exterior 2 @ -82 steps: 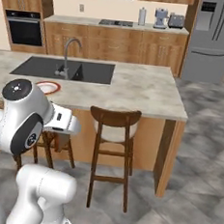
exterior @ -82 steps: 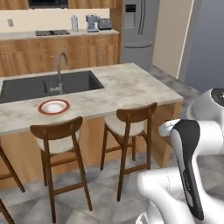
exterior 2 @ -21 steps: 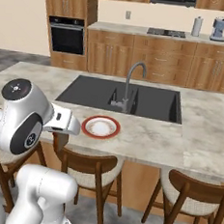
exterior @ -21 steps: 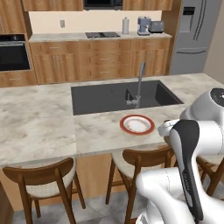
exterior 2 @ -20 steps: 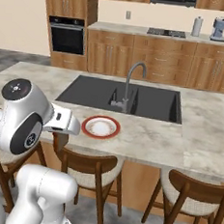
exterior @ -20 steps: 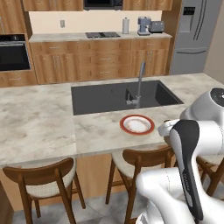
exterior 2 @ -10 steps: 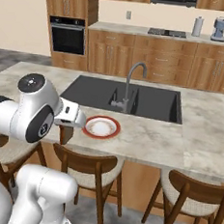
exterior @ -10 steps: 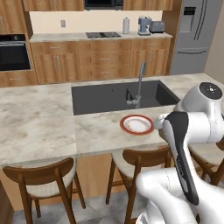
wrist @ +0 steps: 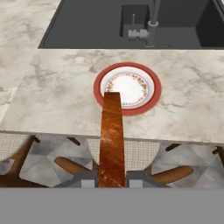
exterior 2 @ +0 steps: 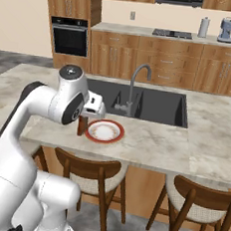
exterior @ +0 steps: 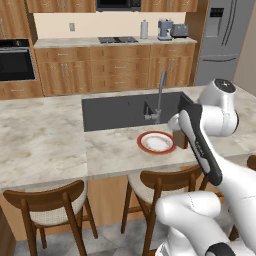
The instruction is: Start the toaster. Once the lever pops up, take the bread to the plate on the dining counter.
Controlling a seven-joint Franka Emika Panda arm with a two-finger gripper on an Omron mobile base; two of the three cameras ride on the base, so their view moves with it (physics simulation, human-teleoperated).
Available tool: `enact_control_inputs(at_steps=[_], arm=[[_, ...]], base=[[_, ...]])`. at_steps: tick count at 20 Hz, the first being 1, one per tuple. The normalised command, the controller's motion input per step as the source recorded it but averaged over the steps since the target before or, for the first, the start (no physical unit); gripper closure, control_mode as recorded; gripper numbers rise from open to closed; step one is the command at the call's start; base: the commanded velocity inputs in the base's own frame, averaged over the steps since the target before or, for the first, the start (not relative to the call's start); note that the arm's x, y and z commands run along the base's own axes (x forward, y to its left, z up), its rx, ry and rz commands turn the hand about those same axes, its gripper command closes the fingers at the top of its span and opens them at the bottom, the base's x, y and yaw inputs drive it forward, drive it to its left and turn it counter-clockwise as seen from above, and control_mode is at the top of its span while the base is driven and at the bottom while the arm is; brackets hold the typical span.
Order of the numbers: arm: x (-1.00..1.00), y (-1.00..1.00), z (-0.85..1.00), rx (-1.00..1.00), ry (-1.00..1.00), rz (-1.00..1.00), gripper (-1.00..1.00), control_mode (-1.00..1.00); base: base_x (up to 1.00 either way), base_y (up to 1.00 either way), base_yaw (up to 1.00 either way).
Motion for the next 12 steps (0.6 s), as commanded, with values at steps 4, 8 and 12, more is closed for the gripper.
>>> enact_control_inputs(at_steps=[4, 8, 12], arm=[[0.76, -0.13, -0.17, 0.00, 0.00, 0.02, 1.00, -1.00], [0.70, 0.00, -0.37, 0.00, 0.00, 0.00, 1.00, -1.00], [0.56, 0.00, -0.50, 0.01, 0.00, 0.00, 1.00, -1.00]], base=[[0.00, 0.00, 0.00], [0.00, 0.00, 0.00], [0.00, 0.00, 0.00]])
